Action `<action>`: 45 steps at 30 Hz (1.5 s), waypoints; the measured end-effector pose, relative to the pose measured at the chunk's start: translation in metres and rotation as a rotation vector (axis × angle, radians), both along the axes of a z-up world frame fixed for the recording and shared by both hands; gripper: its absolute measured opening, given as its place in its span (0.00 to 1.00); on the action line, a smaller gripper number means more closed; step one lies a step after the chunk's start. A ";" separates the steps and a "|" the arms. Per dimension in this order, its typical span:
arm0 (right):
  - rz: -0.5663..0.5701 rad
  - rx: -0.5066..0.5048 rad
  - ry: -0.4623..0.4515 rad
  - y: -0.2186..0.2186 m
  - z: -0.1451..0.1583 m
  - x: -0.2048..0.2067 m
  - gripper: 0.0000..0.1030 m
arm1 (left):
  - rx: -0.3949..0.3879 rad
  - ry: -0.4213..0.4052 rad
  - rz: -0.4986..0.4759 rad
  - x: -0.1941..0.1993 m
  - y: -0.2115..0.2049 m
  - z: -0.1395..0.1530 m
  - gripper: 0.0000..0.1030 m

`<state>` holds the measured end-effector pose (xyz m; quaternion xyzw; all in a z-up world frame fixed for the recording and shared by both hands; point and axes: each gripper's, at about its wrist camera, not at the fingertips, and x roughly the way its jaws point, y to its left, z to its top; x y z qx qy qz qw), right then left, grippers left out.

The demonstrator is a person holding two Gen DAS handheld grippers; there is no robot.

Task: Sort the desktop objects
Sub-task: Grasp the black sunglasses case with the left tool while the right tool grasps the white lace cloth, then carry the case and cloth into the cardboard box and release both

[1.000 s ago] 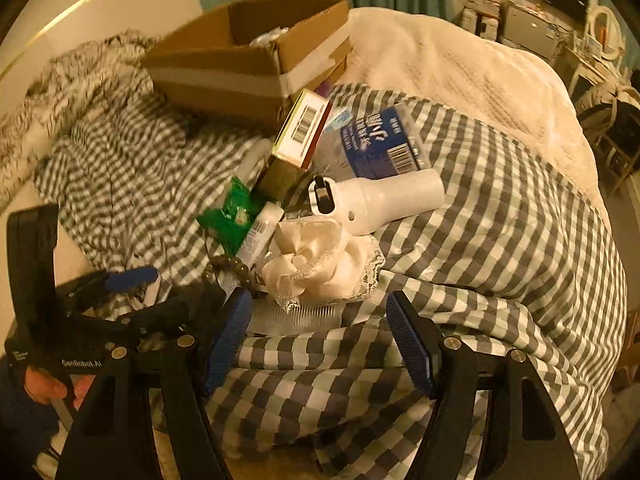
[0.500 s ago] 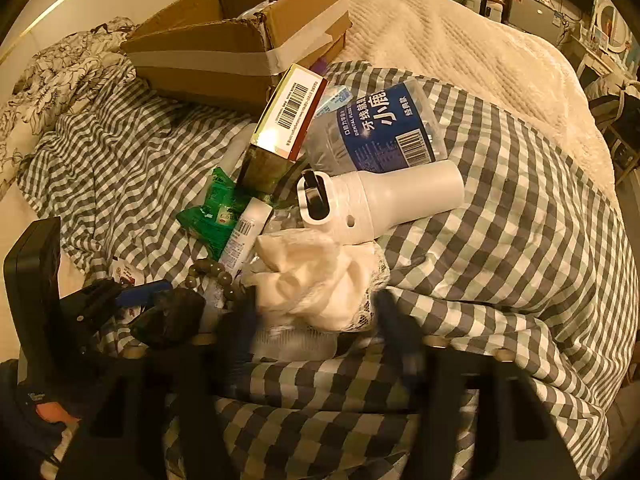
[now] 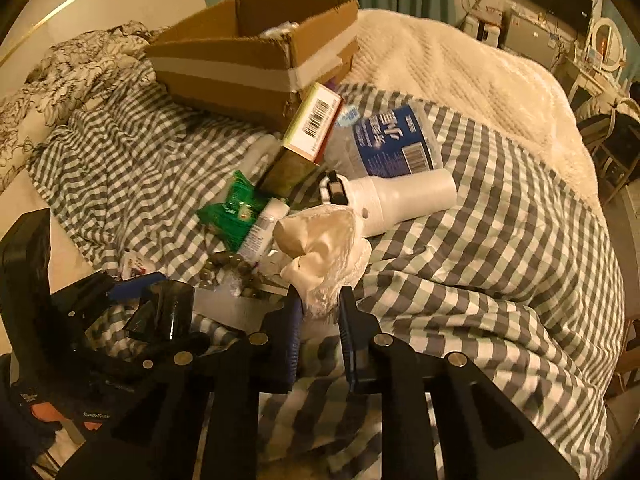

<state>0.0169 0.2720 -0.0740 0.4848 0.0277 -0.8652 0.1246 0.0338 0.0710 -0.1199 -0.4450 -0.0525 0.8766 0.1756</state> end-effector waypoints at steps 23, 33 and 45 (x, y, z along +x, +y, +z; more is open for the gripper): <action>0.075 -0.014 0.112 -0.019 0.064 0.030 0.16 | 0.047 0.133 0.049 -0.009 -0.032 0.066 0.84; 0.142 -0.048 0.178 -0.036 0.107 -0.015 0.16 | 0.033 0.211 0.120 -0.067 -0.062 0.119 0.84; 0.176 -0.106 0.276 -0.065 0.158 -0.135 0.16 | -0.046 0.330 0.188 -0.176 -0.084 0.185 0.84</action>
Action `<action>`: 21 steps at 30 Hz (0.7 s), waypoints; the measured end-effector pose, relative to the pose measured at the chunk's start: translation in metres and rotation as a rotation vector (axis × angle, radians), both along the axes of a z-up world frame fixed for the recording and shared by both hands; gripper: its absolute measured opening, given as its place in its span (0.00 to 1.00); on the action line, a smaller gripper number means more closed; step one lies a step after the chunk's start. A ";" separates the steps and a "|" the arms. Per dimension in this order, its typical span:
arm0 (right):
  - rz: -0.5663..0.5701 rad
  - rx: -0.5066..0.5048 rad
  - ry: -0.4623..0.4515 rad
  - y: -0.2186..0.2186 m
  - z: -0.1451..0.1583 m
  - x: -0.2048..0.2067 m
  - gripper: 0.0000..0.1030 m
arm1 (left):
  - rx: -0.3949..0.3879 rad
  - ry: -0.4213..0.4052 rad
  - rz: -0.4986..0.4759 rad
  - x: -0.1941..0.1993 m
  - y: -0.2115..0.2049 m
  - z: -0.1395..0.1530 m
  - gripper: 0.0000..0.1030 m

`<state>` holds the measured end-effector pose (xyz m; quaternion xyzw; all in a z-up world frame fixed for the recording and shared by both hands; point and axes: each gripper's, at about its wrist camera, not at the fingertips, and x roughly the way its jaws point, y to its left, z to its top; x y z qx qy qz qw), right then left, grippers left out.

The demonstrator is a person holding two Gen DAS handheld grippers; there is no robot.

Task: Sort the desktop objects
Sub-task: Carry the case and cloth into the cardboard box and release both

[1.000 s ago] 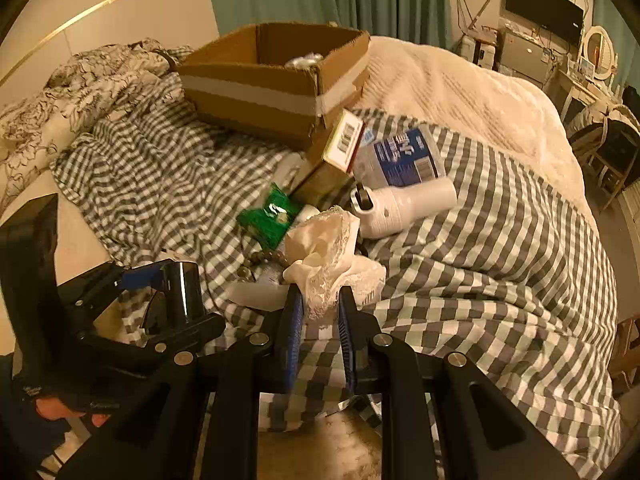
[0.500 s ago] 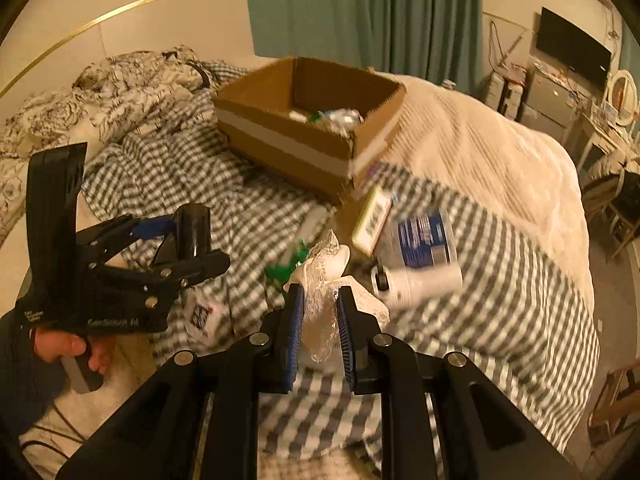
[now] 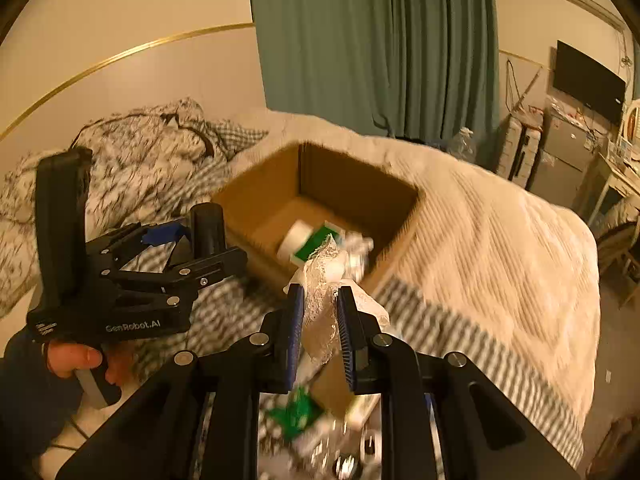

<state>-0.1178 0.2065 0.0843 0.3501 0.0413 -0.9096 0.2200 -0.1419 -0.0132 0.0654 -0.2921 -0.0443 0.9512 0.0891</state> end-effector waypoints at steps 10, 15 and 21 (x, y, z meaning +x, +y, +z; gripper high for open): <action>-0.065 -0.081 -0.050 -0.019 -0.036 -0.100 0.23 | -0.097 -0.083 0.139 -0.091 -0.013 -0.023 0.86; -0.126 -0.168 -0.081 -0.002 -0.047 -0.105 0.63 | -0.096 -0.128 0.164 -0.092 -0.023 -0.037 0.97; -0.160 -0.154 -0.056 0.021 -0.016 -0.072 0.64 | -0.024 -0.141 0.211 -0.050 -0.033 -0.017 0.97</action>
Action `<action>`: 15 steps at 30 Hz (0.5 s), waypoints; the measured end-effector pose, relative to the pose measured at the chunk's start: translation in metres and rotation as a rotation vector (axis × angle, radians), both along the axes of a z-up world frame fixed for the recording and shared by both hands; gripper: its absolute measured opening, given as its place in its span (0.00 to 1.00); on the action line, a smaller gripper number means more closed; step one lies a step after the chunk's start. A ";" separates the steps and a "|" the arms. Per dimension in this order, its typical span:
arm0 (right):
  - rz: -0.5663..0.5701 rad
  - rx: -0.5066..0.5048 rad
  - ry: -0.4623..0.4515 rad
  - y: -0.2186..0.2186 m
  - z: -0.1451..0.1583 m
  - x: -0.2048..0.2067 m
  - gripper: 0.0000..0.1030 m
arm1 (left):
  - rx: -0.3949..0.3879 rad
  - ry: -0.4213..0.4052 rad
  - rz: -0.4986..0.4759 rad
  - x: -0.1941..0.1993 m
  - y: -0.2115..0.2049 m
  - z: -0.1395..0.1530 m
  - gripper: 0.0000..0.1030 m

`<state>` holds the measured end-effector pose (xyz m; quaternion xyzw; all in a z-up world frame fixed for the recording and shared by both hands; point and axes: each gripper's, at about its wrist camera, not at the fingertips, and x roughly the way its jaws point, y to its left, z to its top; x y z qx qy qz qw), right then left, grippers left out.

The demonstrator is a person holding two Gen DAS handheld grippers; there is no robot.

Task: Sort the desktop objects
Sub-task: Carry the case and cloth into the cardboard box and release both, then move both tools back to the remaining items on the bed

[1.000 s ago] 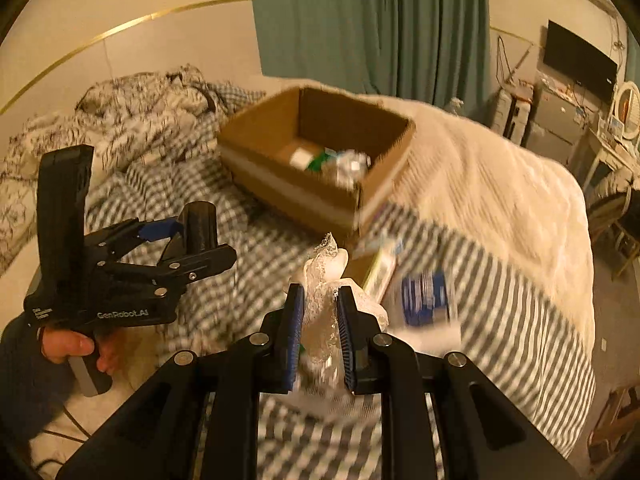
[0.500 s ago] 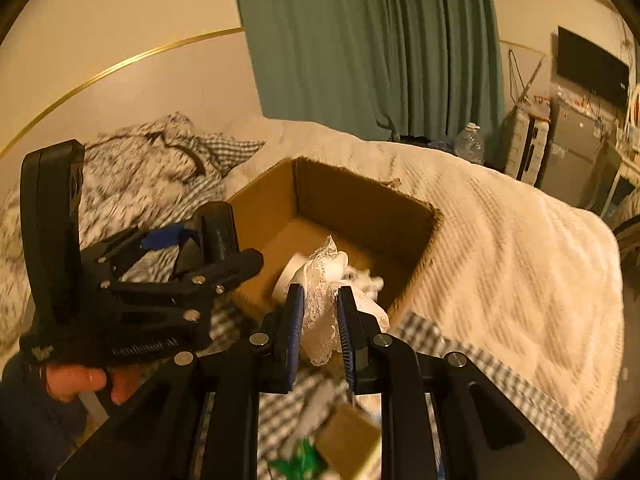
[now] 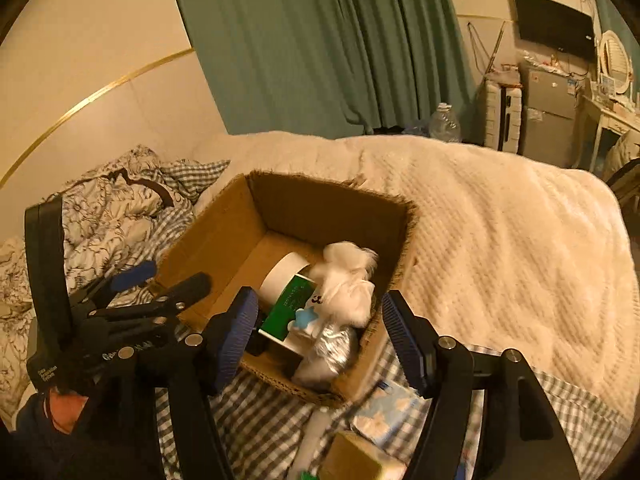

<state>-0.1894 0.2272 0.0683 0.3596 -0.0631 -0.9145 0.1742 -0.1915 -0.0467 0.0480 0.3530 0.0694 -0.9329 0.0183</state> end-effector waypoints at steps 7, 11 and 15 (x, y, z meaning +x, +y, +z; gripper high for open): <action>-0.033 0.043 0.075 0.036 0.069 0.083 0.64 | -0.042 0.071 -0.009 0.074 0.019 0.070 0.97; -0.048 0.069 0.132 0.051 0.109 0.129 0.64 | -0.035 0.106 -0.017 0.113 0.034 0.107 0.97; -0.054 0.103 0.168 0.058 0.129 0.168 0.64 | -0.029 0.136 -0.028 0.149 0.046 0.120 0.97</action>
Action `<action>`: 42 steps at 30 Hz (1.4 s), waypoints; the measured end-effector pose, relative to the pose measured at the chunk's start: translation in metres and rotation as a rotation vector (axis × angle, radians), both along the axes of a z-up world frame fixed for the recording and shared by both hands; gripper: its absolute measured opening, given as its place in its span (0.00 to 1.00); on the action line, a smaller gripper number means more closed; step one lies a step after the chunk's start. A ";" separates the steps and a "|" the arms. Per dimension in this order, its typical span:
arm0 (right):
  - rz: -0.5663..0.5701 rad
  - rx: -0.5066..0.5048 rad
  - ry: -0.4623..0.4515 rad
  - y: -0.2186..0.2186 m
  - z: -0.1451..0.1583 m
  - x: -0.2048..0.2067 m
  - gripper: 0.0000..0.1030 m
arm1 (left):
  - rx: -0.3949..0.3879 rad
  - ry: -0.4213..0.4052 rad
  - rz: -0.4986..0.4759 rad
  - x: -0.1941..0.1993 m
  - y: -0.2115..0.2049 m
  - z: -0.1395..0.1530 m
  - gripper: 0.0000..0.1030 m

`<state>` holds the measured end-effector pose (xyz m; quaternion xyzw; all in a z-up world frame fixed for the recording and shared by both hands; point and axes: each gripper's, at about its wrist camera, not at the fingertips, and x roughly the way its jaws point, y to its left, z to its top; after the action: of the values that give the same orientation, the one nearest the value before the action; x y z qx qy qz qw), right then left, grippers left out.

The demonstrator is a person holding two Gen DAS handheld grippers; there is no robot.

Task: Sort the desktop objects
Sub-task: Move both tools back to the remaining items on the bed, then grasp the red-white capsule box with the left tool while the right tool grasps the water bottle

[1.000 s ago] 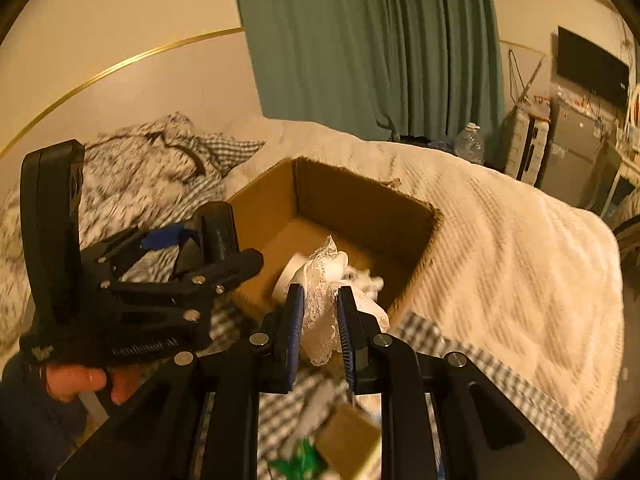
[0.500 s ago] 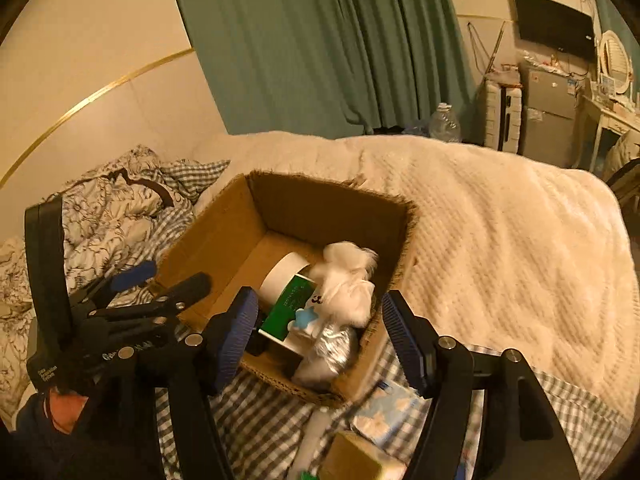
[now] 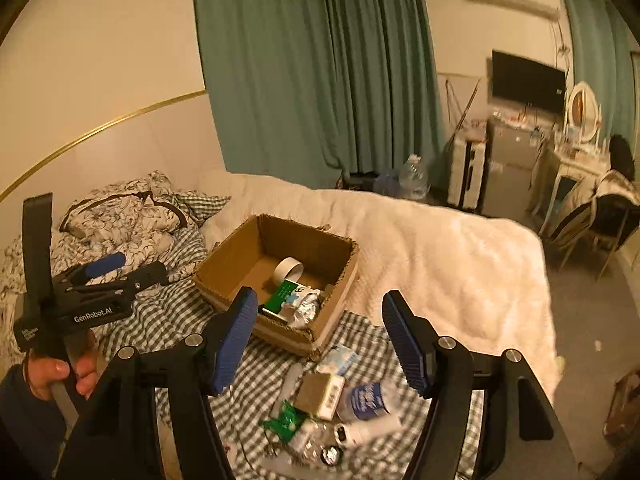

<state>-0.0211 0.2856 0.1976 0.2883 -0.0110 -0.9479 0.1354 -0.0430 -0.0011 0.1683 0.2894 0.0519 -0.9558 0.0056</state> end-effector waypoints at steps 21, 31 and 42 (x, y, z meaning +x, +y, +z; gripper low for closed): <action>-0.028 0.095 -0.052 0.023 -0.107 0.055 0.64 | 0.148 -0.267 0.013 0.022 0.061 -0.165 0.98; -0.072 0.059 -0.191 0.057 -0.204 -0.009 0.63 | 0.106 -0.313 -0.041 -0.026 0.109 -0.224 0.98; -0.041 0.099 -0.245 0.078 -0.240 -0.052 0.64 | 0.129 -0.332 -0.096 -0.081 0.132 -0.275 0.98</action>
<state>-0.0735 0.3640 -0.0426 0.4079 0.0136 -0.9075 0.0992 -0.1239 0.1312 -0.1067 0.4453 0.0978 -0.8886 -0.0503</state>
